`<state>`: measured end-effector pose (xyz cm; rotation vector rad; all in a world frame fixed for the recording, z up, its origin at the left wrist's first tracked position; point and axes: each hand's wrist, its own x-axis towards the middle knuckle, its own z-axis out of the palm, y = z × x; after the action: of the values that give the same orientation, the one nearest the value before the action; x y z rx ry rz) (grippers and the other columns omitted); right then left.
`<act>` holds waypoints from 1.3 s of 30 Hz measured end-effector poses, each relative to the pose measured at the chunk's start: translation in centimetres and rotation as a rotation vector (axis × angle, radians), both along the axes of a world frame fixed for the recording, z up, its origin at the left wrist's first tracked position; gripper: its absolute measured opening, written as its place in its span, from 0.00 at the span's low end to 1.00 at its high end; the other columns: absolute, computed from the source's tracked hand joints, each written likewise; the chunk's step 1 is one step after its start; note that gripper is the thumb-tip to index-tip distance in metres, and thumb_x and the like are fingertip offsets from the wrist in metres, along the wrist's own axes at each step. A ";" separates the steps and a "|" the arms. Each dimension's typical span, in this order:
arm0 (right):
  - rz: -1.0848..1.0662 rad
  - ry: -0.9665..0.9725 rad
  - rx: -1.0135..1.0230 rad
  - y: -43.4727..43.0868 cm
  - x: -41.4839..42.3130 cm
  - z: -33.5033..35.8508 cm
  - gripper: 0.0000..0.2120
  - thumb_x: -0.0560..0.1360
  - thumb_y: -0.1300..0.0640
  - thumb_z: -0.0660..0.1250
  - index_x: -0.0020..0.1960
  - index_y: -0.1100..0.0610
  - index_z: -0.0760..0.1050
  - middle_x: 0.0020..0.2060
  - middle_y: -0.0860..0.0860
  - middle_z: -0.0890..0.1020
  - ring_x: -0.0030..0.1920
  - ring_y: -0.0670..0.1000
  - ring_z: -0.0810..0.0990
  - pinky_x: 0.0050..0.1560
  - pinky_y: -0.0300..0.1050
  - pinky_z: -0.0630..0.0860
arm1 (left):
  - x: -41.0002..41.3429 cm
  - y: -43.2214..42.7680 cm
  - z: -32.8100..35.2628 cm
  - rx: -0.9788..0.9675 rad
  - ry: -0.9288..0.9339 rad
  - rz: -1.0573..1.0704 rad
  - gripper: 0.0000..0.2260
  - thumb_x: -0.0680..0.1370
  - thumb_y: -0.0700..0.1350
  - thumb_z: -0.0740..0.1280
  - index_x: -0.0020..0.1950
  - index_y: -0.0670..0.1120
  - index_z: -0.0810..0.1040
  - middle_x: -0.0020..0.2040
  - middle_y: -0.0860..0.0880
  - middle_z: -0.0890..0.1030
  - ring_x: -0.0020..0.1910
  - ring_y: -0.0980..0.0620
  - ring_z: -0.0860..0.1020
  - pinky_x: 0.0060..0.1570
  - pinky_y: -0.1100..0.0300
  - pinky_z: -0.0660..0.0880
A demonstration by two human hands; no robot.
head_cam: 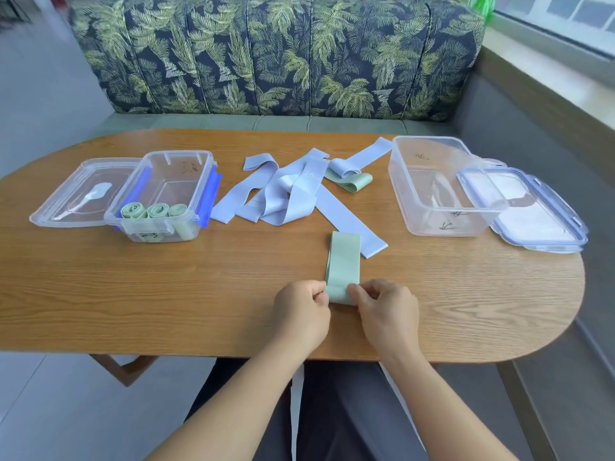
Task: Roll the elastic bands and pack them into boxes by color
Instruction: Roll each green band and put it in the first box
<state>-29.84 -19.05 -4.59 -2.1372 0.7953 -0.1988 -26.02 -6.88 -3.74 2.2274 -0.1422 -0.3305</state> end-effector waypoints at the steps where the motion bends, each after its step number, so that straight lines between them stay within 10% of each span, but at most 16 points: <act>1: 0.000 0.004 -0.003 0.0 0.1 0.0 0.10 0.77 0.49 0.68 0.45 0.54 0.82 0.36 0.46 0.81 0.39 0.48 0.77 0.33 0.38 0.66 | 0.2 0.0 -0.1 0.014 -0.016 -0.007 0.10 0.80 0.39 0.61 0.44 0.54 0.71 0.42 0.54 0.70 0.42 0.54 0.68 0.44 0.63 0.63; 7: 0.009 0.045 -0.022 -0.2 0.7 0.4 0.13 0.77 0.47 0.67 0.41 0.55 0.80 0.34 0.49 0.80 0.37 0.51 0.77 0.34 0.44 0.67 | 1.6 0.1 0.2 0.125 -0.068 -0.062 0.09 0.79 0.44 0.64 0.40 0.52 0.77 0.39 0.51 0.76 0.40 0.51 0.74 0.45 0.57 0.74; 12: -0.049 0.048 -0.040 -0.2 1.6 0.6 0.12 0.77 0.45 0.67 0.45 0.54 0.78 0.38 0.47 0.80 0.42 0.53 0.77 0.40 0.45 0.68 | 2.5 -0.3 0.7 0.068 -0.076 0.001 0.11 0.78 0.46 0.67 0.60 0.47 0.81 0.53 0.53 0.83 0.53 0.53 0.79 0.55 0.59 0.75; 32: -0.057 -0.058 0.087 -1.2 1.8 0.3 0.08 0.75 0.51 0.68 0.44 0.53 0.83 0.36 0.45 0.83 0.41 0.46 0.79 0.39 0.41 0.69 | 4.8 -2.0 0.2 0.118 -0.086 0.057 0.15 0.77 0.51 0.66 0.38 0.41 0.80 0.35 0.45 0.82 0.38 0.45 0.79 0.36 0.53 0.75; 39: -0.069 0.018 0.016 -0.5 1.6 0.3 0.14 0.78 0.49 0.67 0.41 0.58 0.83 0.30 0.52 0.81 0.35 0.53 0.77 0.35 0.46 0.71 | 2.6 -1.8 1.0 0.121 -0.072 0.076 0.19 0.81 0.42 0.59 0.29 0.46 0.63 0.27 0.50 0.66 0.28 0.51 0.64 0.28 0.58 0.60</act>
<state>-28.27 -19.60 -4.28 -2.1011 0.8798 -0.2090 -23.40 -8.72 -2.71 2.3591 -0.0773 -0.2227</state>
